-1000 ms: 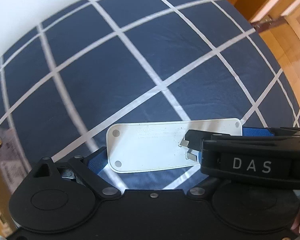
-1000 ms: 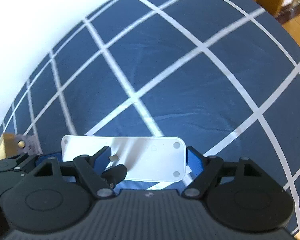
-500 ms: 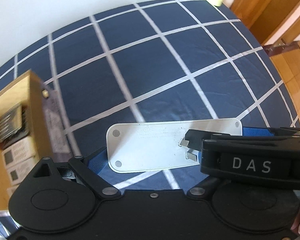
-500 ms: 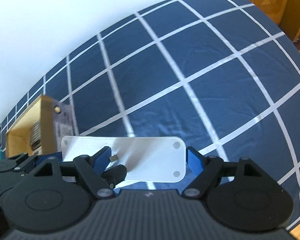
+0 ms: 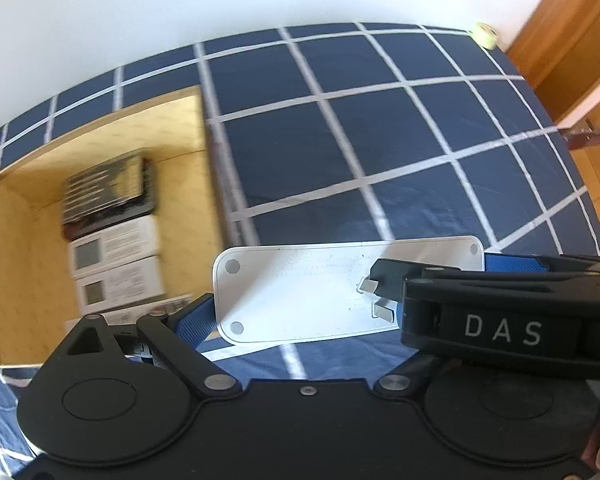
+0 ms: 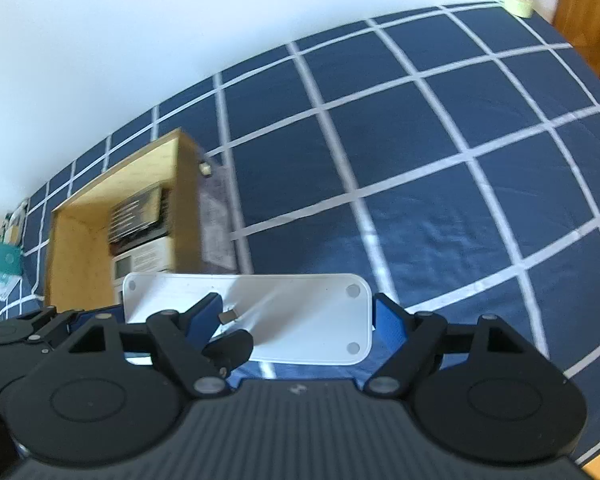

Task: Organize objects
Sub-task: 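Lift the power strip with the right gripper and carry it to the shoebox, then lower the power strip into the shoebox beside the AC remotes, open right gripper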

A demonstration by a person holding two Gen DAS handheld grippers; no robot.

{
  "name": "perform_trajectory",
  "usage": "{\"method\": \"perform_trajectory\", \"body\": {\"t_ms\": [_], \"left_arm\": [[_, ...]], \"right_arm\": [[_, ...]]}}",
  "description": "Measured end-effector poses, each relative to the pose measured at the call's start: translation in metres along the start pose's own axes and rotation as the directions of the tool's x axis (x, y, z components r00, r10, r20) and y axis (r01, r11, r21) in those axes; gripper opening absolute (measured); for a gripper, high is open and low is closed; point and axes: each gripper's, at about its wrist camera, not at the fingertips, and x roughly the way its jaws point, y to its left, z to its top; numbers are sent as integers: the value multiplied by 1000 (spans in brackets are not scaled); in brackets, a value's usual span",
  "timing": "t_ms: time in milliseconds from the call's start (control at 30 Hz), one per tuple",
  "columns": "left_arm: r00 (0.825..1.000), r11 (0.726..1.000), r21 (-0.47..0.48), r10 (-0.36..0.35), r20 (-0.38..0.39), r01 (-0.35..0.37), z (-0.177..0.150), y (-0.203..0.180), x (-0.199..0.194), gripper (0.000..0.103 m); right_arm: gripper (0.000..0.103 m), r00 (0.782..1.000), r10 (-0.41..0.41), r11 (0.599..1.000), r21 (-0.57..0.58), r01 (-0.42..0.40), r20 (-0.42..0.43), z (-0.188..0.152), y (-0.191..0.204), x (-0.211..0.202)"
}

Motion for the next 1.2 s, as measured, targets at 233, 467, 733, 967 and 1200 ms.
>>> {"method": "perform_trajectory", "body": {"t_ms": [233,467,733,967,1200], "left_arm": [[1000,998,-57,16,20,-15,-16,60,-19,95],[999,993,-116,36,26,-33,-30,122,-29,95],[999,980,-189,54,-3,-54,-38,178,-20,95],[997,971,-231,39,-66,-53,-41,206,9,95],[991,967,-250,17,-131,-50,-42,216,39,95]], "right_arm": [[80,1000,8,998,-56,-8,-1,-10,62,10],[80,1000,17,993,-114,-19,-15,-15,120,26],[80,997,23,985,-166,-35,-71,-13,159,59],[80,989,5,982,-185,-32,-147,-7,163,100],[80,976,-13,983,-182,-28,-219,-3,154,133]]}}
